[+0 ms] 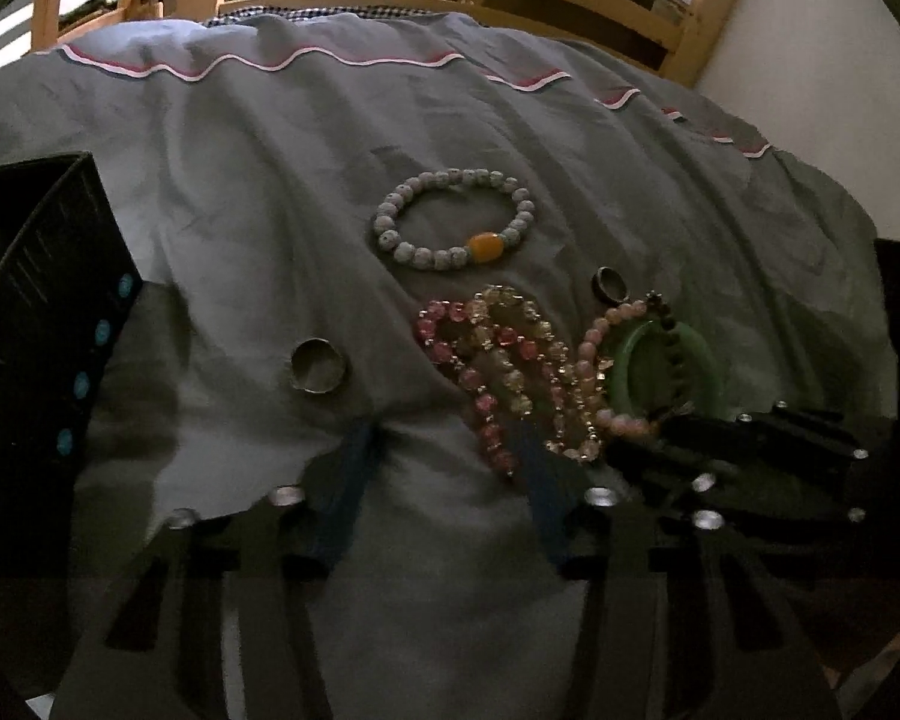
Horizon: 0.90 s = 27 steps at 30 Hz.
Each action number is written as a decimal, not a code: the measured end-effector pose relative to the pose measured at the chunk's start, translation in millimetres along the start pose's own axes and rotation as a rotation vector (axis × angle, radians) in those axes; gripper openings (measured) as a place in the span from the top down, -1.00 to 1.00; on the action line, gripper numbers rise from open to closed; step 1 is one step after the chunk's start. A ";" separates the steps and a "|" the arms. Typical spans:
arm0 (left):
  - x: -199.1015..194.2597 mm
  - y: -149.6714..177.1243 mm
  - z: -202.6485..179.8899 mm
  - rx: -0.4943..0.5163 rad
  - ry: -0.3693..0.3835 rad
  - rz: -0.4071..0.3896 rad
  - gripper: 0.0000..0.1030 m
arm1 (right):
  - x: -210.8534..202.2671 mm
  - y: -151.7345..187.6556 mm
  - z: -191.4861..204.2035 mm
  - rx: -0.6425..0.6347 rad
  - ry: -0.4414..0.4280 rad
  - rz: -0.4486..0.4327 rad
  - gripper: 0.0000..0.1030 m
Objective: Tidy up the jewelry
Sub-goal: 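Grasp the pink bead bracelets with the left tool while the right grasps the dark bead bracelet, then lift both held bracelets and carry them toward the black box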
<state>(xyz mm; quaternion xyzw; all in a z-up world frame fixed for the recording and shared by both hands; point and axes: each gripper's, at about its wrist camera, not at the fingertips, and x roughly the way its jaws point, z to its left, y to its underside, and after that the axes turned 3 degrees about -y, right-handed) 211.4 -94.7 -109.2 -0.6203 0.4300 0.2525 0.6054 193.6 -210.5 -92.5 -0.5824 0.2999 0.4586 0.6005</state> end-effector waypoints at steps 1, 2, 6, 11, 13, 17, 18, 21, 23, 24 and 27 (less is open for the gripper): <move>-1.2 2.6 -0.3 0.002 -0.004 -0.001 0.42 | -3.3 -0.3 0.0 0.003 -0.004 -0.013 0.77; -2.9 2.2 1.6 -0.004 0.000 -0.001 0.62 | -6.2 -0.5 0.0 0.006 -0.004 -0.024 0.78; -10.6 2.8 9.2 -0.048 0.052 -0.002 0.87 | -26.2 -2.3 2.0 0.020 -0.031 -0.090 0.80; -26.4 0.1 9.3 -0.049 0.085 -0.029 1.00 | -50.7 -5.6 -4.8 0.056 -0.075 -0.182 0.80; -28.3 -0.5 7.4 -0.043 0.097 -0.033 1.00 | -56.1 -5.9 -6.6 0.074 -0.100 -0.208 0.80; -21.5 -2.1 6.4 -0.033 0.100 -0.016 1.00 | -65.8 -8.5 -8.8 0.091 -0.150 -0.257 0.80; -18.1 -2.8 4.9 -0.028 0.099 -0.007 1.00 | -66.9 -8.6 -8.2 0.094 -0.161 -0.267 0.80; -14.4 0.7 1.1 -0.021 0.119 0.014 1.00 | -72.4 -12.1 -8.3 0.111 -0.207 -0.294 0.80; -9.3 0.0 -0.8 -0.026 0.130 0.030 0.94 | -76.1 -12.0 -9.0 0.122 -0.221 -0.304 0.80; -7.2 0.8 -0.9 -0.028 0.133 0.036 0.91 | -77.6 -11.7 -8.3 0.123 -0.221 -0.306 0.80; 0.0 2.1 0.9 -0.039 0.142 0.040 0.90 | -78.6 -11.5 -8.0 0.130 -0.227 -0.308 0.80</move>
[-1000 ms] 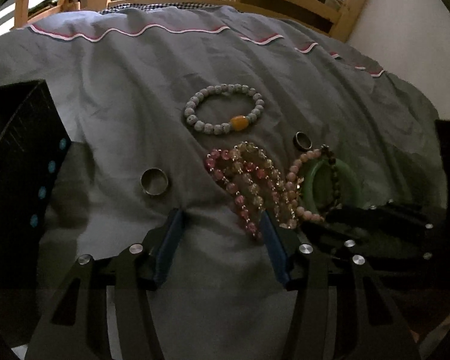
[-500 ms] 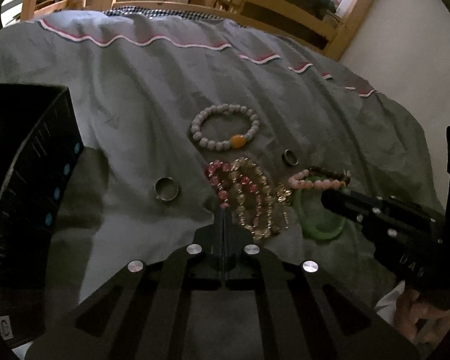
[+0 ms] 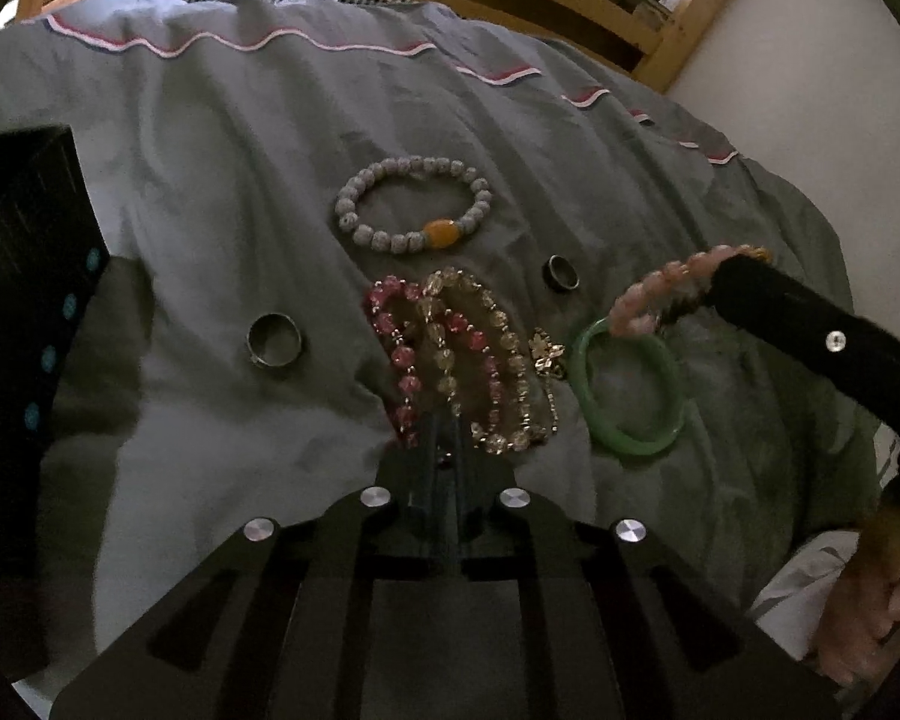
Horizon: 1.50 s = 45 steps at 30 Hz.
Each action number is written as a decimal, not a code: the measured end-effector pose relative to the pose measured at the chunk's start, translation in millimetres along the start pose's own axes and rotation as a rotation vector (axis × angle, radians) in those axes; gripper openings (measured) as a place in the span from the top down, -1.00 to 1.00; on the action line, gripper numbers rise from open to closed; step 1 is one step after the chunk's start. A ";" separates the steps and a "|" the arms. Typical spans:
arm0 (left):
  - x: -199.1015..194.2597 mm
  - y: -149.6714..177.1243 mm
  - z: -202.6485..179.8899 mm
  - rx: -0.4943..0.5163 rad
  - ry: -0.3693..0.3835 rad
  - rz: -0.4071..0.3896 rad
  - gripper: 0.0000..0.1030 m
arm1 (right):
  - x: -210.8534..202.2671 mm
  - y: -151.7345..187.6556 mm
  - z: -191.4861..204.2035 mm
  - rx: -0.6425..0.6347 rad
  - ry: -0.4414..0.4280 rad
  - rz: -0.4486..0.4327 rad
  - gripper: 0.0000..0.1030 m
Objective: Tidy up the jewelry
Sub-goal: 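Lift both held bracelets and carry them toward the black box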
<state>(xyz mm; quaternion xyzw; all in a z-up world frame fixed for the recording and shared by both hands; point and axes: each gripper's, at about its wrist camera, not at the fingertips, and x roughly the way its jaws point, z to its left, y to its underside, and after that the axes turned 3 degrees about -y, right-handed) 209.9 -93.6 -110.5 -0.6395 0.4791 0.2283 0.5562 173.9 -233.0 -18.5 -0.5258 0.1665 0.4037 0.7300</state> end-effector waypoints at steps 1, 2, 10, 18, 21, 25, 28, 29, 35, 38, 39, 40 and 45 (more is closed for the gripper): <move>2.6 -0.7 2.3 -0.010 0.010 -0.001 0.90 | -1.6 0.5 -0.3 -0.001 0.000 -0.001 0.80; 4.2 -1.5 4.3 -0.019 0.021 0.000 0.90 | -1.4 0.4 0.9 -0.005 0.003 -0.001 0.80; -16.3 -3.2 0.9 -0.015 0.023 -0.063 1.00 | -5.4 0.3 -1.3 -0.001 0.007 -0.016 0.80; -28.5 -8.9 0.9 -0.022 0.051 -0.058 1.00 | -6.6 0.1 0.8 -0.018 0.014 -0.020 0.80; -6.3 -4.5 7.0 -0.045 -0.004 0.002 0.36 | -5.8 -0.1 2.0 -0.025 0.016 -0.015 0.80; 1.3 -0.6 9.6 -0.040 -0.018 -0.015 0.12 | -4.9 -0.2 2.1 -0.029 0.018 -0.010 0.80; 1.8 -2.0 9.5 -0.027 -0.038 -0.017 0.79 | -4.6 -0.1 2.2 -0.030 0.018 -0.009 0.80; 1.5 -2.1 12.1 -0.037 -0.022 -0.014 0.86 | -4.7 -0.1 2.2 -0.030 0.018 -0.009 0.80; -17.7 -8.5 20.4 -0.077 0.044 -0.061 0.86 | -5.1 -0.3 1.9 -0.028 0.019 -0.013 0.80; -31.6 -13.8 16.6 -0.069 0.057 -0.099 0.86 | -6.5 -0.6 1.9 -0.025 0.018 -0.023 0.80; -37.1 -16.5 16.1 -0.066 0.062 -0.113 0.86 | -7.0 -0.6 1.7 -0.023 0.016 -0.026 0.80; -40.7 -17.2 14.4 -0.066 0.066 -0.121 0.86 | -7.6 -0.6 1.6 -0.022 0.014 -0.029 0.80; -58.3 -24.8 9.0 -0.055 0.073 -0.159 0.86 | -10.7 -0.8 3.3 -0.028 0.002 -0.047 0.80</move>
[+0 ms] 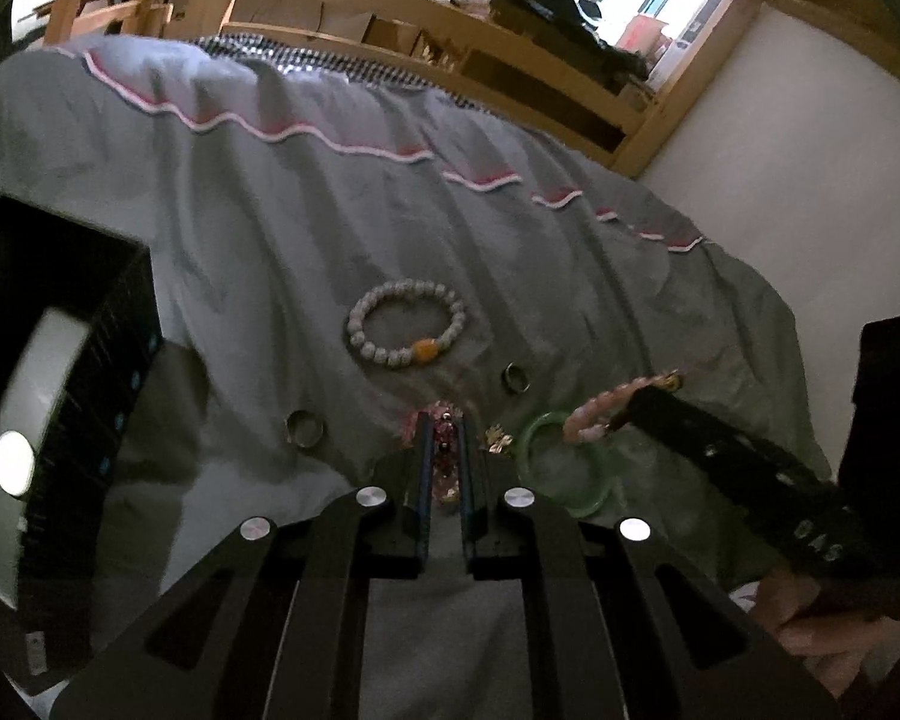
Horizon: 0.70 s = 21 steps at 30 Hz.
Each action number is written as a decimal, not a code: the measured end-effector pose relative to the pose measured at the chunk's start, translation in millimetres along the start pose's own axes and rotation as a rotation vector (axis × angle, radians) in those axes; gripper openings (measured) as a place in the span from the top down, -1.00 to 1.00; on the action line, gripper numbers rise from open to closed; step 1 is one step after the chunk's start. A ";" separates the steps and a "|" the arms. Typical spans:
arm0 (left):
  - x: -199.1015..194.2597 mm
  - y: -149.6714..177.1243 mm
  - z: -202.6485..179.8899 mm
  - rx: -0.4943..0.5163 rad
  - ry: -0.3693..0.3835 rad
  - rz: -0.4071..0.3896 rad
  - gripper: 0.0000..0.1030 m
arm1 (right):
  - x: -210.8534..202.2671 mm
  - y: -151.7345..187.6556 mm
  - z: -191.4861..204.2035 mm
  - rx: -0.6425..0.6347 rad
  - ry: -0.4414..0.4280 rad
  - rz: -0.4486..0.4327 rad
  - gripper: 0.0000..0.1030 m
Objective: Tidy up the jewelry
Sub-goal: 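Lift both held bracelets and carry them toward the black box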
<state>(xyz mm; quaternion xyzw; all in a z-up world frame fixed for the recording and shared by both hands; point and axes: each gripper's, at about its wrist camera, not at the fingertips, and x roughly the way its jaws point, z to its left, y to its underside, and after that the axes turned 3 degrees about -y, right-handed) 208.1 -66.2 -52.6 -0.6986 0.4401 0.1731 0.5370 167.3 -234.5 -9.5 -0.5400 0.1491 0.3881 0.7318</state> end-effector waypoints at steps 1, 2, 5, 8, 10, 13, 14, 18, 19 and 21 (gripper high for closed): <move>-2.4 0.3 -0.7 0.002 0.002 -0.004 0.86 | -1.5 -0.5 -0.4 -0.001 -0.004 -0.004 0.80; -3.5 -1.0 -1.6 0.004 0.001 -0.006 0.86 | -3.1 -0.9 0.3 -0.003 -0.011 -0.012 0.80; -7.3 -0.8 -4.4 0.006 -0.010 -0.014 0.86 | -7.8 -2.0 2.9 -0.008 -0.033 -0.031 0.80; -19.0 -1.8 -3.0 0.000 -0.026 -0.019 0.86 | -14.2 -3.6 4.6 -0.006 -0.079 -0.058 0.80; -24.6 -4.5 -2.8 -0.006 -0.032 -0.028 0.86 | -17.3 -4.6 5.4 0.001 -0.108 -0.070 0.80; -37.0 -7.0 1.6 -0.015 -0.039 -0.046 0.86 | -19.7 -4.5 9.8 -0.017 -0.102 -0.084 0.80; -39.1 -8.2 3.2 -0.020 -0.040 -0.050 0.86 | -19.8 -4.0 11.5 -0.025 -0.101 -0.087 0.80; -49.4 -11.6 7.2 -0.027 -0.053 -0.071 0.86 | -25.0 -3.9 18.8 -0.065 -0.092 -0.120 0.80; -52.4 -13.0 7.4 -0.026 -0.054 -0.077 0.86 | -27.4 -3.9 21.3 -0.077 -0.093 -0.133 0.80; -58.7 -15.3 7.9 -0.024 -0.060 -0.091 0.86 | -32.0 -3.4 25.2 -0.094 -0.098 -0.155 0.80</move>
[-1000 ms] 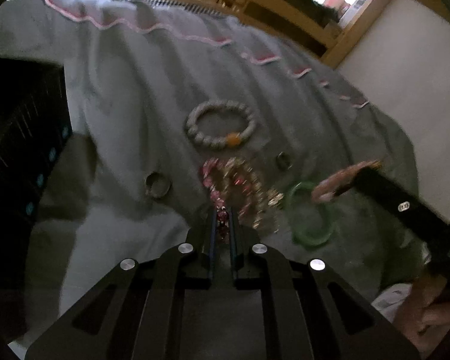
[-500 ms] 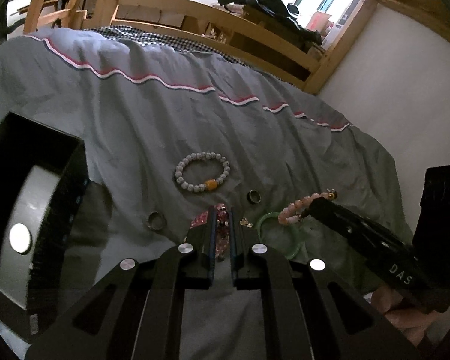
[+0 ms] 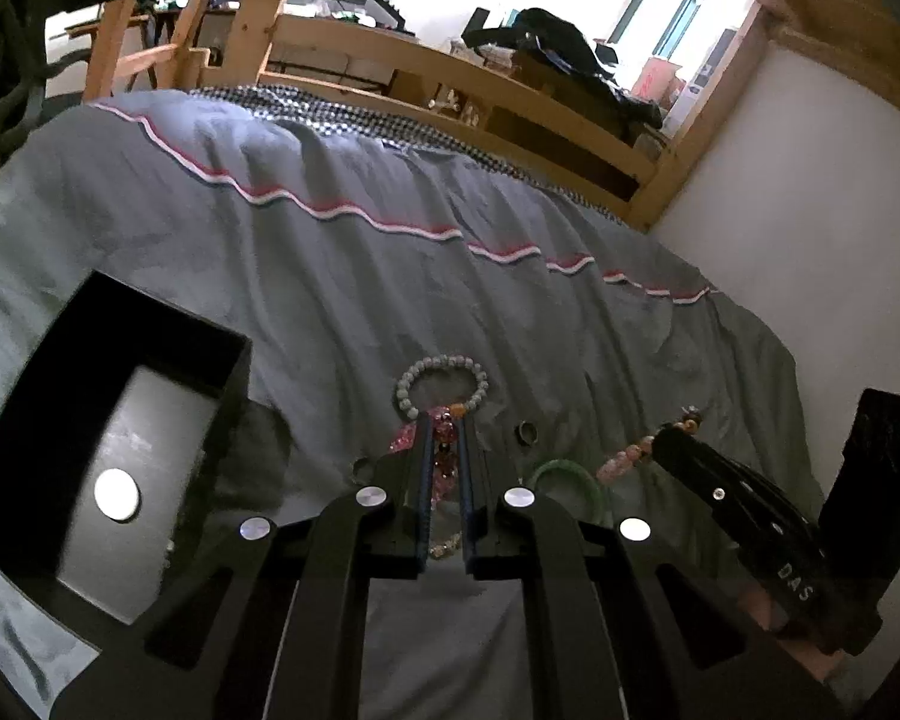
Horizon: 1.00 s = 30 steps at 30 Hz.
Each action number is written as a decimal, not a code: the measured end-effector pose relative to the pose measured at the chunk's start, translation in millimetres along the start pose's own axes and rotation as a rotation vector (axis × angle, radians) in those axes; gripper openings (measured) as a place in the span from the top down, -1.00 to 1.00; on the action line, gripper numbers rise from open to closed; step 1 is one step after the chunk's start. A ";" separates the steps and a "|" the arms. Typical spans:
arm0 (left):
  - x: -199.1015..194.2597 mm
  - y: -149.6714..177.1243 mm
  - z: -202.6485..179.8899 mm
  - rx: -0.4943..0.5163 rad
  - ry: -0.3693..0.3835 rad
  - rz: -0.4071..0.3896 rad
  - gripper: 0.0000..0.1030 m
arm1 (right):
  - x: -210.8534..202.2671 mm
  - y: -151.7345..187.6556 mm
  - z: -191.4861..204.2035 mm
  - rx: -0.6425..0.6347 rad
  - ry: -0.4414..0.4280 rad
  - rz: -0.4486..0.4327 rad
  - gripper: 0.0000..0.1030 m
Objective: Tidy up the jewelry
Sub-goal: 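Lift both held bracelets and carry them toward the black box, then lower both bracelets into the black box and open both tools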
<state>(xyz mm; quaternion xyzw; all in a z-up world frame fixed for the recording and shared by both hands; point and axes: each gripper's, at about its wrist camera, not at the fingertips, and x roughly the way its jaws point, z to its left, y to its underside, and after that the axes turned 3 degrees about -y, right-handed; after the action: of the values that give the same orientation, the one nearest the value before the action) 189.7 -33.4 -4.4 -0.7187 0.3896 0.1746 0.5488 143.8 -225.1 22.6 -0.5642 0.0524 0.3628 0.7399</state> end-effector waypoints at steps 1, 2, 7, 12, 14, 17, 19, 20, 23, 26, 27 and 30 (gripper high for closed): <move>-0.9 -1.0 0.3 0.001 -0.002 -0.002 0.86 | -1.6 -0.8 1.4 -0.001 -0.013 -0.007 0.80; -3.1 -2.4 0.8 0.000 -0.002 -0.006 0.86 | -3.1 -1.5 1.8 -0.001 -0.022 -0.013 0.80; -13.7 -8.3 4.7 -0.007 -0.004 -0.028 0.86 | -6.8 -8.4 5.6 0.030 -0.084 -0.025 0.80; -23.4 -12.2 18.1 -0.040 -0.024 -0.061 0.86 | -5.8 -10.8 18.0 0.020 -0.099 -0.040 0.80; -27.9 -14.9 24.1 -0.055 -0.034 -0.071 0.86 | -3.0 -9.6 23.2 0.007 -0.098 -0.033 0.80; -37.0 -19.3 31.6 -0.071 -0.047 -0.087 0.86 | 3.2 -12.4 37.9 -0.022 -0.114 -0.030 0.80; -43.2 -20.5 34.9 -0.076 -0.064 -0.098 0.86 | 6.7 -14.8 45.6 -0.034 -0.127 -0.034 0.80; -46.0 -21.5 36.4 -0.079 -0.072 -0.100 0.86 | 9.7 -16.9 51.5 -0.044 -0.136 -0.036 0.80; -55.4 -24.0 44.5 -0.093 -0.102 -0.113 0.86 | 17.6 -20.7 61.7 -0.069 -0.152 -0.037 0.80; -64.0 -27.1 53.0 -0.108 -0.135 -0.123 0.86 | 24.6 -23.7 74.1 -0.091 -0.169 -0.036 0.80; -66.0 -27.6 55.6 -0.111 -0.144 -0.126 0.86 | 27.7 -24.8 78.3 -0.099 -0.173 -0.036 0.80; -75.8 -30.1 64.9 -0.126 -0.177 -0.138 0.86 | 34.0 -27.3 88.6 -0.115 -0.188 -0.037 0.80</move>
<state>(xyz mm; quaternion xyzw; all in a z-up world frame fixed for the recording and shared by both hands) 175.7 57.4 44.9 -0.7585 0.2777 0.2233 0.5457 155.5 -134.3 59.5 -0.5701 -0.0483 0.4028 0.7145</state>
